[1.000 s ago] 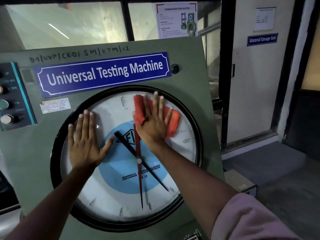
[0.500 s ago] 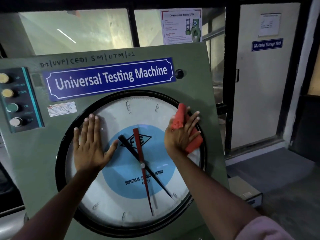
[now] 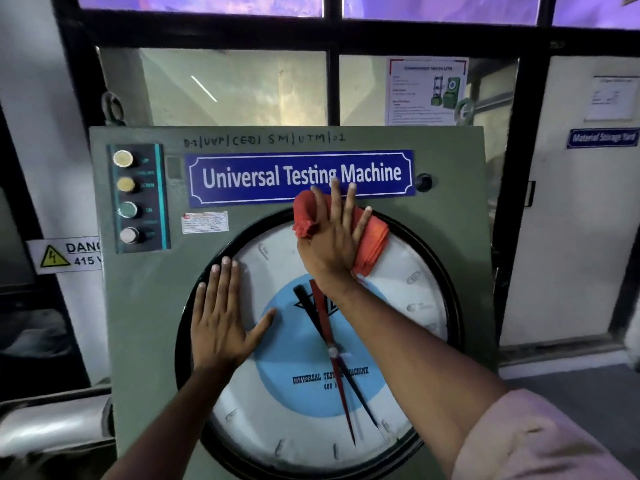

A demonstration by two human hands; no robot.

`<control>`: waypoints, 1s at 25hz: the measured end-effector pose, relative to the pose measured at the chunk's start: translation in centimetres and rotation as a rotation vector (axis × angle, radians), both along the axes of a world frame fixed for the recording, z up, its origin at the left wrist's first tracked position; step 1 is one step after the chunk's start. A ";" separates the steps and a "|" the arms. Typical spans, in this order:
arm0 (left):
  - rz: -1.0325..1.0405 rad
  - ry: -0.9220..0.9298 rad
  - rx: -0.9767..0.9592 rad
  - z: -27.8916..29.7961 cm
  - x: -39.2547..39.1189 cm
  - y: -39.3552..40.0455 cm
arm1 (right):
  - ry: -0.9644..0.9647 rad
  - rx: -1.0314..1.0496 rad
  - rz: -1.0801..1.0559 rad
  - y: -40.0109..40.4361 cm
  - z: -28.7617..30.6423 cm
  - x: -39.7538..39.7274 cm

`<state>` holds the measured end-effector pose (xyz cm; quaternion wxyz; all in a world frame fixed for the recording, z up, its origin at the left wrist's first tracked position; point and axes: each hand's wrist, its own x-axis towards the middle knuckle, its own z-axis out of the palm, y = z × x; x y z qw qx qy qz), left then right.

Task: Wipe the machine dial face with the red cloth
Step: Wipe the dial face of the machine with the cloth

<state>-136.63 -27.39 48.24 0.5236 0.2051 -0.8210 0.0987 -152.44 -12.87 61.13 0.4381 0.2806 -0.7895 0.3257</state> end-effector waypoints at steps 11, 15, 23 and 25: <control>-0.008 -0.027 0.093 -0.4 0.9 0.7 | 0.423 0.521 0.130 -3.5 -0.6 4.5; -0.013 -0.064 0.128 -0.1 1.1 1.0 | 0.256 0.367 0.116 2.2 0.7 0.2; -0.026 -0.158 0.199 0.7 2.1 2.2 | -0.161 0.019 -0.111 11.5 -5.3 -4.7; -0.036 -0.179 0.225 1.1 2.6 3.1 | -0.255 0.066 -0.119 14.1 -6.9 -4.9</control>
